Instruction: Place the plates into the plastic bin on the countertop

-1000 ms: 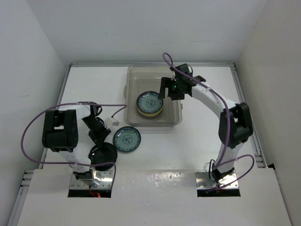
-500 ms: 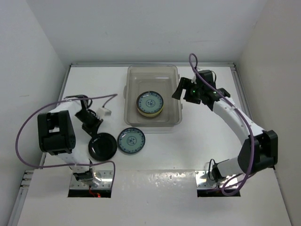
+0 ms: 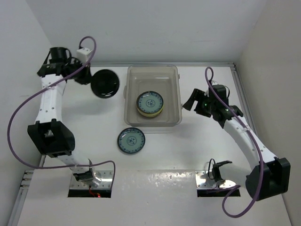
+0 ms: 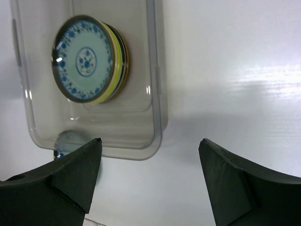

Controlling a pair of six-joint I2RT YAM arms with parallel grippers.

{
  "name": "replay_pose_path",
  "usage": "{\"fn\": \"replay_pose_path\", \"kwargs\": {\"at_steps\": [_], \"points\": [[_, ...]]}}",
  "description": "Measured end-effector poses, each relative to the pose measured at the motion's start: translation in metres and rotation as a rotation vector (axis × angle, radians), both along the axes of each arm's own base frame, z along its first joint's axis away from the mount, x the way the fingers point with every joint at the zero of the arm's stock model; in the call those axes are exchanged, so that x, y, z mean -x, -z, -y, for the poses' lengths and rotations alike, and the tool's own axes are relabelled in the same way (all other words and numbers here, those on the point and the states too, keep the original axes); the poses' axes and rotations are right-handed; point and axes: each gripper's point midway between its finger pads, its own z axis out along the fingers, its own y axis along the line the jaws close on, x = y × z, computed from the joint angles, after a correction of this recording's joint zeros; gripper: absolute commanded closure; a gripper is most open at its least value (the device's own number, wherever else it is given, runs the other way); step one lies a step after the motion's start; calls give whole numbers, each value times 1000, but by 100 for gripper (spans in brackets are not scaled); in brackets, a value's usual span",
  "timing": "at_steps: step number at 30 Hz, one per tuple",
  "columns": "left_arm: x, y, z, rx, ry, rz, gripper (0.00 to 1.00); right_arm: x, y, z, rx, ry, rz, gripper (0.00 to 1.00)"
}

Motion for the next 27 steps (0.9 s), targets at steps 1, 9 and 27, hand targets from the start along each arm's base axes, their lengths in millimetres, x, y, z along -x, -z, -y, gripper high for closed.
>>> {"fn": "replay_pose_path", "kwargs": {"at_steps": [1,9,27], "points": [[-7,-13,21,33,32,38,100,6,6,1,1,4,-13,17],[-34,-15,206,167,326,19,100,31,29,13,19,40,-90,17],[-57,99,241,-25,300,-193,20,43,14,29,73,66,-62,17]]}}
